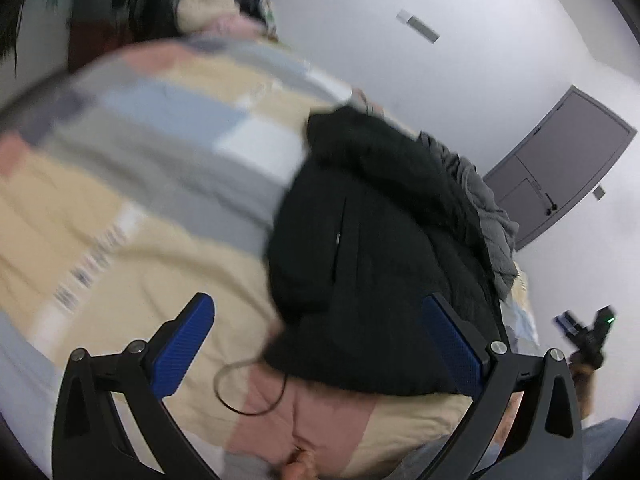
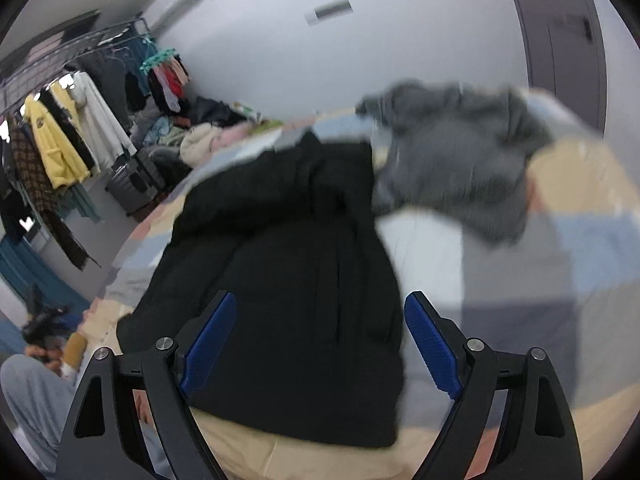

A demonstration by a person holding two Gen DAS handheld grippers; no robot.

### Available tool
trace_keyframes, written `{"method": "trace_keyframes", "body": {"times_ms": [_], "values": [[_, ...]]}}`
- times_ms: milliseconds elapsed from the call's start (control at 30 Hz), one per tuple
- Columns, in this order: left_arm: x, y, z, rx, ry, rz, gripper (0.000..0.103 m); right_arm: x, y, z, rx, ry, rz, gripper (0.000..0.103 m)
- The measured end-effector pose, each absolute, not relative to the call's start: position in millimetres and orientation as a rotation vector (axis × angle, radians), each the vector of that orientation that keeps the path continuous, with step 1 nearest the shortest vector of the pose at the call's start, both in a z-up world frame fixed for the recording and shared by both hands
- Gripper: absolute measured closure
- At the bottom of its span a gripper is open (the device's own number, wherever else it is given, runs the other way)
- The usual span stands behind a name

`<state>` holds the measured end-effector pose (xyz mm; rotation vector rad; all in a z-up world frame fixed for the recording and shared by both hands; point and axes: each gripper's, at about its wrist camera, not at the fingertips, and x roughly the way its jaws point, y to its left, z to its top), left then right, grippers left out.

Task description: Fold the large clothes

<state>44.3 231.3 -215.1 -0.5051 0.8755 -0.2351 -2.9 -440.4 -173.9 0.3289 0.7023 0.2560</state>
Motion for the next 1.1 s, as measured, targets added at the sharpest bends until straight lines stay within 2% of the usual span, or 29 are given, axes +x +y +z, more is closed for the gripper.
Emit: {"method": "trace_keyframes", "body": {"times_ms": [300,700,767,833,933,1100], "values": [[69,211,-306,-0.696,0.959,-0.379,0.001,7,-443,-264,0.470,0.834,0.249,0.018],[95,171,-339,-0.605,1.036,-0.434,0.001,33,-455,-308,0.549,0.940,0.203,0.018],[94,170,-338,-0.634,1.043,-0.468,0.006,35,-453,-311,0.571,0.964,0.243,0.018],[89,171,-335,-0.671,1.052,-0.498,0.022,33,-451,-311,0.598,0.972,0.293,0.017],[77,174,-327,-0.715,1.053,-0.549,0.041,26,-445,-306,0.630,0.946,0.372,0.016],[68,171,-316,-0.643,1.043,-0.566,0.042,24,-432,-302,0.545,0.945,0.366,0.016]]}}
